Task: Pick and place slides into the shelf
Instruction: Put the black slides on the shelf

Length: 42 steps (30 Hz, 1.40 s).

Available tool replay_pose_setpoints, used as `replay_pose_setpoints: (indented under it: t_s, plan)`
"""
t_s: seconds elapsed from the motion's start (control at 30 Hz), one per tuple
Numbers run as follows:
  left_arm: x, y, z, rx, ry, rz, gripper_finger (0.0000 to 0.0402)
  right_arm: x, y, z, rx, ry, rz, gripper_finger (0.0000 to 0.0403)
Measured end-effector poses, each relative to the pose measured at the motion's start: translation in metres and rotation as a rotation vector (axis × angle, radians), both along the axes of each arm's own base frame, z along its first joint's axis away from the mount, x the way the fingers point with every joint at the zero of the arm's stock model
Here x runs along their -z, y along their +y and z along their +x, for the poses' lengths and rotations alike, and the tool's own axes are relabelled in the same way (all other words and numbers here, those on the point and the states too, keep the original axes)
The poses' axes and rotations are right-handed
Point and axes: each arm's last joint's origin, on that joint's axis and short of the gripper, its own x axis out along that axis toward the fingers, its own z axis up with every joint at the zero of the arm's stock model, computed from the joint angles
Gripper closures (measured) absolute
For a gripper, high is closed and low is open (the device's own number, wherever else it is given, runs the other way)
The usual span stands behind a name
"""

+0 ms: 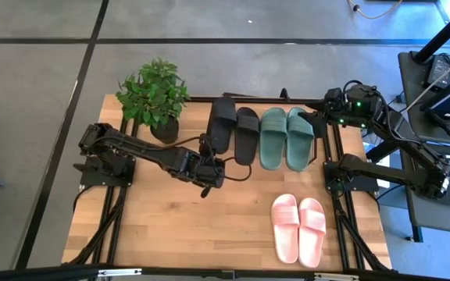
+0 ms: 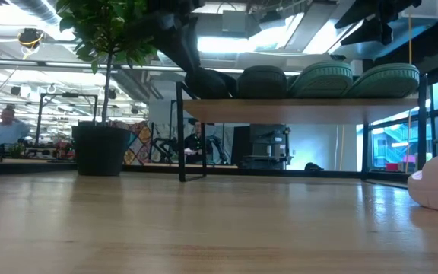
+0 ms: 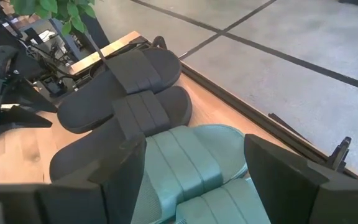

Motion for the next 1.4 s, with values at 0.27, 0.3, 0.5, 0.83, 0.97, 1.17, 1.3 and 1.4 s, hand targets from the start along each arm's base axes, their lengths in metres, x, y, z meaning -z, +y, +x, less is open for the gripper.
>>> replay_pose_setpoints:
  t_s: [0.27, 0.3, 0.5, 0.83, 0.97, 1.17, 1.3, 1.4]
  plan:
    - [-0.001, -0.004, -0.001, -0.004, -0.013, 0.052, 0.0248, 0.000, 0.000, 0.000, 0.001, -0.002, 0.004, 0.0132]
    - [-0.001, -0.005, -0.001, -0.002, -0.013, 0.052, 0.0248, 0.000, 0.000, 0.000, 0.001, -0.002, 0.004, 0.0132]
    - [-0.001, -0.002, -0.001, -0.009, -0.012, 0.052, 0.0248, 0.000, 0.000, 0.000, 0.001, -0.001, 0.003, 0.0132]
    - [0.007, 0.011, 0.001, -0.043, 0.001, 0.041, 0.0248, 0.000, 0.000, 0.000, 0.000, 0.001, -0.001, 0.0132]
    - [0.015, 0.013, -0.001, -0.047, 0.025, 0.046, 0.0248, 0.000, 0.000, 0.000, 0.000, 0.001, -0.001, 0.0132]
    - [0.015, 0.013, 0.000, -0.048, 0.007, 0.042, 0.0248, 0.000, 0.000, 0.000, 0.000, 0.001, 0.000, 0.0132]
    - [0.015, 0.012, 0.001, -0.048, -0.007, 0.039, 0.0248, 0.000, 0.000, 0.000, 0.000, 0.000, 0.000, 0.0132]
    - [0.015, 0.012, 0.002, -0.048, -0.013, 0.036, 0.0248, 0.000, 0.000, 0.000, 0.000, 0.000, 0.000, 0.0132]
